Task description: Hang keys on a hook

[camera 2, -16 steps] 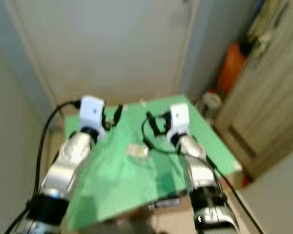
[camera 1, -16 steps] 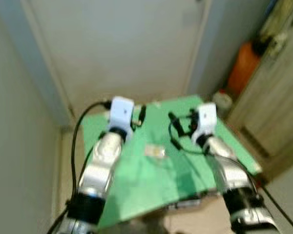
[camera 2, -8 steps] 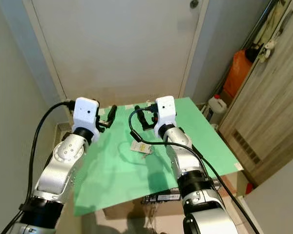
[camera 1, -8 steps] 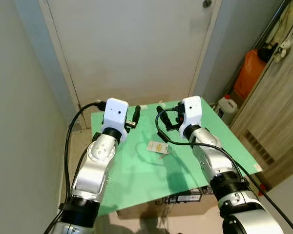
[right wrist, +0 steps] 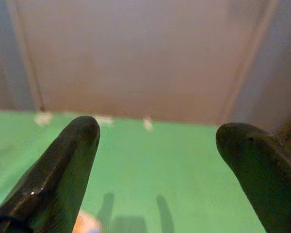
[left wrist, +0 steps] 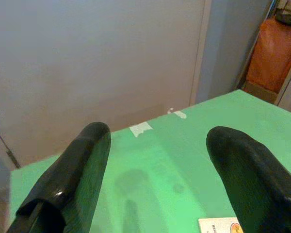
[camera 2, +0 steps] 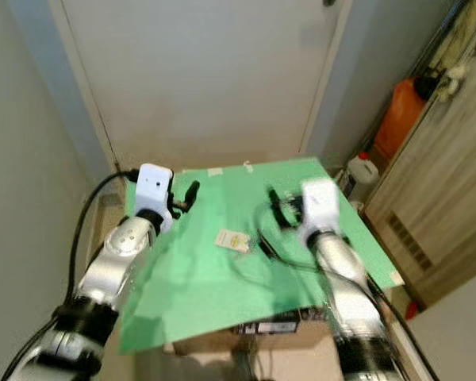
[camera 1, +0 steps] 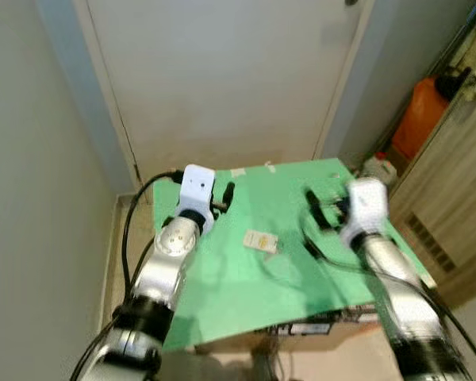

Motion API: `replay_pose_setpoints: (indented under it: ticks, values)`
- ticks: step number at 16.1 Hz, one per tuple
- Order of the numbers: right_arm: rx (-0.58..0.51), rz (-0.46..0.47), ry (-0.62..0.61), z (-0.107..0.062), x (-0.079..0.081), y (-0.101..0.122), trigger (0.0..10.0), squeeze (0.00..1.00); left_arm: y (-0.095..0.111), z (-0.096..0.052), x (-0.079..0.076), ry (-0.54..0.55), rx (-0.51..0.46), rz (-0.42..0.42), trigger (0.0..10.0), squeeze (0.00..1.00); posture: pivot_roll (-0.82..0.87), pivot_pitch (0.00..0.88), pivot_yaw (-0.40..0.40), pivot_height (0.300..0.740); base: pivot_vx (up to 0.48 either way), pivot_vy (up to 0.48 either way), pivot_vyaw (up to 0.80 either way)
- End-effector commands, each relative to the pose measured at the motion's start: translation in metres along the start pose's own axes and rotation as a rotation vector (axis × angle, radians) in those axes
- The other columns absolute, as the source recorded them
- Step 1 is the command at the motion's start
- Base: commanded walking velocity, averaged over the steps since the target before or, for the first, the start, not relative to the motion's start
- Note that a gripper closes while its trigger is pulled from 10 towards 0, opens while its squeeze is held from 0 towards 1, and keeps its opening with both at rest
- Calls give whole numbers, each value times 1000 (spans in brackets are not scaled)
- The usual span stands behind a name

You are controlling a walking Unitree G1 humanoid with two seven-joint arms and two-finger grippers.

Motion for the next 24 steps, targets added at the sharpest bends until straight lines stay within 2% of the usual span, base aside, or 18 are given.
replay_pose_setpoints:
  ticks: [1, 4, 6, 8, 10, 15, 18, 21, 22, 23, 24]
  values:
    - [-1, -5, -2, -10, -9, 3, 10000, 0, 0, 5, 2, -6, -10, -11, 10000, 0, -188, 4, -11, 740, 0, 0, 0]
    - [37, -2, 15, -35, -7, 0, 10000, 0, -2, 13, 4, -25, 8, -24, 10000, 0, -248, 46, -3, 740, 0, 0, 0]
    - [65, 14, 25, -54, 2, -1, 10000, 0, -7, 18, -1, -64, 35, 12, 10000, 0, -278, 82, 5, 740, 0, 0, 0]
    - [77, 34, 32, -64, 8, 0, 10000, 0, -13, 18, -2, -71, 60, 14, 10000, 0, -298, 112, 10, 740, 0, 0, 0]
    - [97, 59, 45, -82, 16, 4, 10000, 0, -27, 16, -1, -68, 109, 21, 10000, 0, -329, 152, 10, 740, 0, 0, 0]
    - [147, 65, 64, -115, 18, 9, 10000, 0, -46, 11, 2, -68, 185, 36, 10000, 0, -389, 219, -4, 740, 0, 0, 0]
    - [166, 64, 66, -122, 19, 12, 10000, 0, -47, 12, -3, -100, 195, 26, 10000, 0, -400, 233, 8, 740, 0, 0, 0]
    - [194, 72, 60, -134, 21, 13, 10000, 0, -52, 12, -13, -136, 220, 52, 10000, 0, -431, 254, 15, 740, 0, 0, 0]
    - [197, 76, 68, -133, 24, 13, 10000, 0, -50, 13, -15, -131, 206, 53, 10000, 0, -420, 242, 30, 740, 0, 0, 0]
    - [180, 92, 86, -123, 29, 13, 10000, 0, -43, 15, -14, -115, 154, 61, 10000, 0, -387, 218, 36, 740, 0, 0, 0]
    - [168, 102, 99, -113, 31, 11, 10000, 0, -37, 16, -13, -109, 112, 31, 10000, 0, -342, 186, 38, 740, 0, 0, 0]
Point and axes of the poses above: a point about 5 cm out from each wrist's last joint towards the gripper, its own z axis pointing out of the wrist towards the gripper, its own y axis along the axis of the wrist's last joint, x = y × z, the point moved 1 cm from there along z, pointing out of the wrist towards the gripper, and after that the axes turned 14 degrees about -z, right-handed, at the moved point
